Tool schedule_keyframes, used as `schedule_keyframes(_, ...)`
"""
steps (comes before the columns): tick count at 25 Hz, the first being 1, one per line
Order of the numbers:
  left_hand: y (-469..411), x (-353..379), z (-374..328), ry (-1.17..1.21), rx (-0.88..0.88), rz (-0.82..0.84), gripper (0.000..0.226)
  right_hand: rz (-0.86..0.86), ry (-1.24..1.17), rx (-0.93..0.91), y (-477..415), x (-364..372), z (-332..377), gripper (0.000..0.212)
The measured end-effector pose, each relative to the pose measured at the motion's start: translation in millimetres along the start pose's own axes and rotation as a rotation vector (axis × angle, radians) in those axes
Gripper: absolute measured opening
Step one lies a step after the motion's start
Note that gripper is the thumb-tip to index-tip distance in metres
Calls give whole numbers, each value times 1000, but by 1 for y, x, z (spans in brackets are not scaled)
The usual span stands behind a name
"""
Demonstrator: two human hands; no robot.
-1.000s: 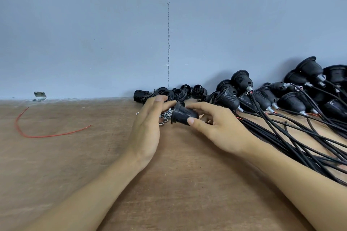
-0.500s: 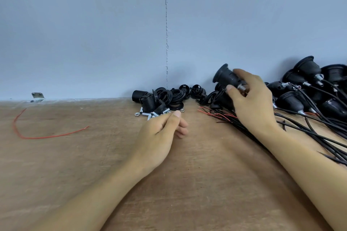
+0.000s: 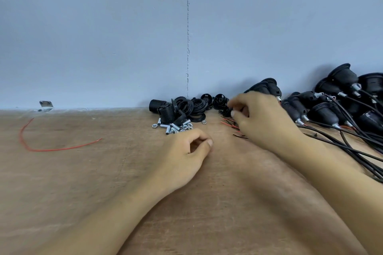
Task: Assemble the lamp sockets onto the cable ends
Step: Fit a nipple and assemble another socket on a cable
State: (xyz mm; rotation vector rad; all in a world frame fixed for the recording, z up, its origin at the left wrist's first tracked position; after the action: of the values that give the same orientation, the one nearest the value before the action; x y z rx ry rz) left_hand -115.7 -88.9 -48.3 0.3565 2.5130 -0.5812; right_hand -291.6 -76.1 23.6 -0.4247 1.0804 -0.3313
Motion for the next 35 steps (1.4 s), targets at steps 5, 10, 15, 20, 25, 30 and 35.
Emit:
schedule_keyframes(5, 0, 1, 0, -184, 48, -40, 15, 375, 504, 174, 20, 27, -11, 16)
schedule_keyframes(10, -10, -20, 14, -260, -58, -259, 13, 264, 610, 83, 17, 27, -12, 17)
schedule_keyframes(15, -20, -45, 34, -328, -187, -384, 19, 264, 404, 126, 17, 33, -17, 20)
schedule_keyframes(20, -23, -45, 41, -292, -259, -362, 19, 294, 231, -15, 26, 47, 15, 26)
schedule_keyframes(25, -20, -42, 37, -268, -231, -368, 22, 255, -5, -270, 40, 66, 54, 13)
schedule_keyframes(30, -19, -52, 46, -23, -315, -463, 30, 284, -272, -382, 41, 84, 73, 19)
schedule_keyframes(35, -16, -59, 58, 199, -404, -573, 28, 152, -330, -302, 17, 98, 74, 14)
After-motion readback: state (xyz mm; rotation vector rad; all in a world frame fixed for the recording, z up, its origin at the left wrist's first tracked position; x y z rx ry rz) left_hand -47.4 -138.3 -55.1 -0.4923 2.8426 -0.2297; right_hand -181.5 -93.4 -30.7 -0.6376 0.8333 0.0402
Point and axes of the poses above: each hand's wrist, its own y-axis away from the middle knuckle, its own x-axis out of the palm, z = x × y, the point moved 6 cm from there along -y, towards the middle knuckle, and after that the axes turned 4 degrees about -y, right-handed, at the moved point
